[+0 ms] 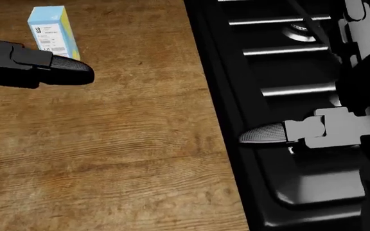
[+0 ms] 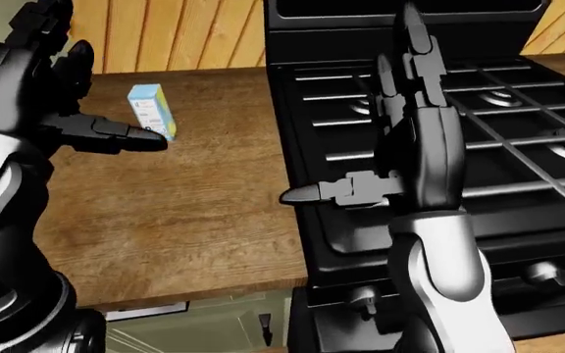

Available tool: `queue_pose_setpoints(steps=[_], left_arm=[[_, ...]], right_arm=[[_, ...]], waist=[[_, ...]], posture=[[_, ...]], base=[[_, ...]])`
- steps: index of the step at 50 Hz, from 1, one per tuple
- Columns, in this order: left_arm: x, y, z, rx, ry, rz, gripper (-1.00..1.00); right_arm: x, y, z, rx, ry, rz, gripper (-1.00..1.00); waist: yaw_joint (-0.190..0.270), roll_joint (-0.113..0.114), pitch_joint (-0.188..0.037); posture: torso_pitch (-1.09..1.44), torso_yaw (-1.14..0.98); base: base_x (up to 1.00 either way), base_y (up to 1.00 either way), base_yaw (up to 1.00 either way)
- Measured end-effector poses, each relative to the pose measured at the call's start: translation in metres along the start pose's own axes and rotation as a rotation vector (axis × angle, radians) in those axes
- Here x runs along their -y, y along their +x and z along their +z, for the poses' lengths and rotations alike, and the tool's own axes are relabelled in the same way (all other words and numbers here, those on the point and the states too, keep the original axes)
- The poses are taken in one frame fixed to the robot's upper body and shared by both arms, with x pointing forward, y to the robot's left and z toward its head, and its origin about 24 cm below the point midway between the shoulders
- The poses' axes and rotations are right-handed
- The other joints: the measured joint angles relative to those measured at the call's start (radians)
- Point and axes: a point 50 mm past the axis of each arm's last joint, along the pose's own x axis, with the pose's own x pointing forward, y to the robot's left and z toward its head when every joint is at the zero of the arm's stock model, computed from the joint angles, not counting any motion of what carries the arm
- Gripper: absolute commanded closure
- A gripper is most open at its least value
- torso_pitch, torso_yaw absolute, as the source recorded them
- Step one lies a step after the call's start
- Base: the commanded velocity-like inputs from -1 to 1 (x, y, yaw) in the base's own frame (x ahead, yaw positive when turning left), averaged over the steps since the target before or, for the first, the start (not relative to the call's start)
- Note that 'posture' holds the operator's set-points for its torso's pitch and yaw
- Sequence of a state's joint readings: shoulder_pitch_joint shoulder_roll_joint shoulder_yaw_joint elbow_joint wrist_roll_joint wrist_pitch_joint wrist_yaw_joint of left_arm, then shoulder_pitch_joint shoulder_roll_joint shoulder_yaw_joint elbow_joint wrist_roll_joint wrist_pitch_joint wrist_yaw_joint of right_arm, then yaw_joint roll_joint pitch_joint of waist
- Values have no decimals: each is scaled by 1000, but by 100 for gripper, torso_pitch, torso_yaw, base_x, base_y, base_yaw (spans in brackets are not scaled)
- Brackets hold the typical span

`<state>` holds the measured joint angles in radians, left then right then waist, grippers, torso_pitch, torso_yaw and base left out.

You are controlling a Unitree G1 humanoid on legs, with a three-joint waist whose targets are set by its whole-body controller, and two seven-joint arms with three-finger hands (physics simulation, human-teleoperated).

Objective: Move the drinks to the dining counter.

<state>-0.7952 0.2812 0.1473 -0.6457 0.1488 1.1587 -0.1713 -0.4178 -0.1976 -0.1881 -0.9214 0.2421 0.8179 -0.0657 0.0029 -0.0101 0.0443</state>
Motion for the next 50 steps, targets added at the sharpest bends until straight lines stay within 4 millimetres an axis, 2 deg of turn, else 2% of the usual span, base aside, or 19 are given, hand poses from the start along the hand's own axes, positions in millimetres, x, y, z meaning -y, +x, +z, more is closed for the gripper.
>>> queue_pose_setpoints(steps=[6, 13, 20, 24, 34, 50], left_arm=[[-3, 19, -5, -31, 1, 31, -100], [-6, 46, -20, -87, 4, 65, -100], [-2, 61, -26, -107, 29, 62, -100], [0, 75, -38, -141, 27, 65, -100], [5, 92, -57, -195, 28, 70, -100], [5, 105, -77, -254, 52, 85, -100]], right_arm=[[-2, 0, 3, 8, -1, 6, -100], [-2, 1, 1, 3, 1, 8, -100], [-3, 2, -2, -9, 5, 10, -100], [-3, 2, -1, 0, 5, 13, -100], [-2, 2, -1, 0, 7, 9, -100], [-1, 4, 3, 11, 4, 4, -100]], waist=[[3, -6, -3], [2, -7, -5], [2, -6, -5], [2, -3, -9], [0, -3, -9], [1, -2, -11]], posture=[[0, 0], [0, 0], [0, 0], [0, 0], [0, 0], [0, 0]], base=[[0, 0, 0], [0, 0, 0], [0, 0, 0], [0, 0, 0], [0, 0, 0], [0, 0, 0]])
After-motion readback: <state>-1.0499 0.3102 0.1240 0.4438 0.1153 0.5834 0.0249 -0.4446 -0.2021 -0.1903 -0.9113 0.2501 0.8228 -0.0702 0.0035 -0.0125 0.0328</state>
